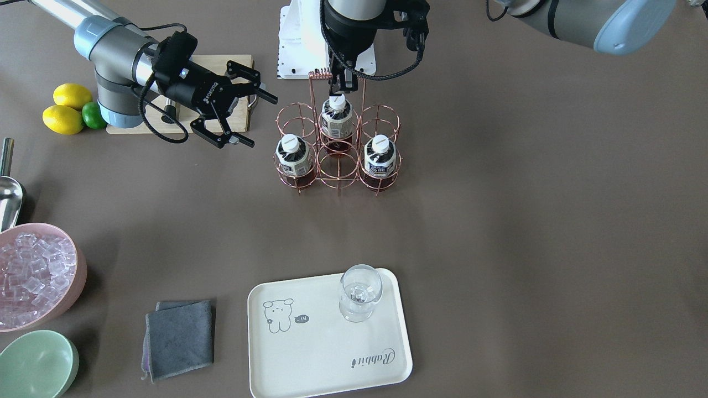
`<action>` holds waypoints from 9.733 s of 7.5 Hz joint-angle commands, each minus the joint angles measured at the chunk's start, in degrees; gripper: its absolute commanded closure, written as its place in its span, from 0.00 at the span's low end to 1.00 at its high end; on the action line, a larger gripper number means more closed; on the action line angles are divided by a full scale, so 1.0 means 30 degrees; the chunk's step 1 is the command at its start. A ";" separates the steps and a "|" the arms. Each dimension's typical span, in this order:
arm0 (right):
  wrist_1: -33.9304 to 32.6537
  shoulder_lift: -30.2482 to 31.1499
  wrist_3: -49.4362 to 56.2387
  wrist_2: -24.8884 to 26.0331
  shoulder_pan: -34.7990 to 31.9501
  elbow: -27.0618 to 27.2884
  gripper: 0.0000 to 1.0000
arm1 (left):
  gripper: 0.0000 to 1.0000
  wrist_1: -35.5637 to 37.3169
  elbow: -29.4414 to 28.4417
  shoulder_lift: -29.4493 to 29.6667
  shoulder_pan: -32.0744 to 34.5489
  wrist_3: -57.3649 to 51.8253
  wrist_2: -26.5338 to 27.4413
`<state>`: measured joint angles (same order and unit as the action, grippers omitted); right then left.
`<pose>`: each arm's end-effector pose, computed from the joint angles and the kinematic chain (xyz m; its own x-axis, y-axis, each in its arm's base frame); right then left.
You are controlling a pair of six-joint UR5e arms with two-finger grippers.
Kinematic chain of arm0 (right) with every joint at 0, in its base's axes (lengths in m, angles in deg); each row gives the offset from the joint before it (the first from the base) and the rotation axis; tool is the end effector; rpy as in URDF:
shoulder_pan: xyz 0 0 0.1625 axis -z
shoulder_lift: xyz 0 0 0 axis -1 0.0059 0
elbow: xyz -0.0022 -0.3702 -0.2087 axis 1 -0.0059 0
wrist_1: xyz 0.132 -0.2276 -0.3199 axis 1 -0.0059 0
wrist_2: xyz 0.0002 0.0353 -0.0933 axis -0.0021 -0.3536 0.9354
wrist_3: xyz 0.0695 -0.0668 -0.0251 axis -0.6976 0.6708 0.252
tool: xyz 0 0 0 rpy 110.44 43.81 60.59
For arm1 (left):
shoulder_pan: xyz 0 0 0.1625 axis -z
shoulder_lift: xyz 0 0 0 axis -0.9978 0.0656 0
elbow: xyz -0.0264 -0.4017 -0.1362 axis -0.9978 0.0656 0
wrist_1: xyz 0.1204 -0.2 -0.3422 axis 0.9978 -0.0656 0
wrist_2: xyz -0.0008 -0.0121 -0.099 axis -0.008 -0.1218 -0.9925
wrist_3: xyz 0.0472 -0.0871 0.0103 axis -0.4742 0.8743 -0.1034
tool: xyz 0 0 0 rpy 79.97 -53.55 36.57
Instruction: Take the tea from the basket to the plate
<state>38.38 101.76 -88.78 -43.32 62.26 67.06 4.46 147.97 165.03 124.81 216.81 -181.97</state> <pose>-0.4232 -0.3720 0.3016 0.2471 -0.8639 0.4390 -0.5489 0.2485 0.7981 0.4224 -0.4361 0.0112 0.0040 -0.9938 0.1113 0.5844 -0.0880 -0.8067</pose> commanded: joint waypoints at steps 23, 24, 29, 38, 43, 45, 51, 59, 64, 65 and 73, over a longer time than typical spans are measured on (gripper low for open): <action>-0.7893 -0.0130 -0.0185 0.1557 -0.0477 0.4742 1.00 | 1.00 -0.0317 -0.0233 -0.0060 -0.0055 -0.0069 0.0000; -0.9717 -0.0066 -0.0857 0.0626 -0.0855 0.6100 1.00 | 1.00 -0.0317 -0.0233 -0.0060 -0.0055 -0.0069 0.0000; -1.2461 -0.0300 -0.1393 -0.5797 -0.6742 0.6442 1.00 | 1.00 -0.0026 0.0059 -0.0030 0.0761 -0.0128 0.0000; -0.6515 -0.9635 -0.0483 -0.0270 -0.7861 -0.9165 1.00 | 1.00 0.3902 -0.1243 -0.4776 0.9661 -1.2557 -0.0263; -0.1624 -0.9531 -0.1037 0.3983 -0.5138 -1.2255 1.00 | 1.00 -0.1390 -0.8572 -0.4951 1.4237 -1.7292 -0.0176; -0.0745 -0.8916 -0.1040 0.4452 -0.4670 -1.2255 1.00 | 1.00 -0.4228 -1.0070 -0.6118 1.4619 -1.7063 -0.0117; -0.0683 -0.8767 -0.1504 0.4543 -0.4257 -1.2109 0.04 | 0.02 -0.6791 -1.2567 -0.6153 1.5706 -1.7295 -0.0030; -0.6652 -0.4091 -0.1802 -0.0747 -0.5076 -0.3275 0.00 | 0.01 -0.4396 -0.3906 -1.1714 1.6059 -2.3200 -0.0174; -1.6813 0.0838 -0.1714 -0.9529 -0.7325 0.4180 0.00 | 0.01 -0.0637 -0.0560 -1.4785 1.5999 -3.6754 -0.0612; -1.7899 0.1712 -0.1568 -1.1086 -0.8000 0.4239 0.00 | 0.01 -0.0639 -0.0468 -1.5463 1.5999 -3.8518 -0.0732; -3.0806 0.7959 0.6785 -1.3974 -1.5518 0.3947 0.00 | 0.01 -0.7325 -0.0875 -2.2080 1.6671 -4.8056 -0.3456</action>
<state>-43.69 123.34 -80.35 -85.23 23.90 79.36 -8.52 146.09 104.18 173.88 76.86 -190.18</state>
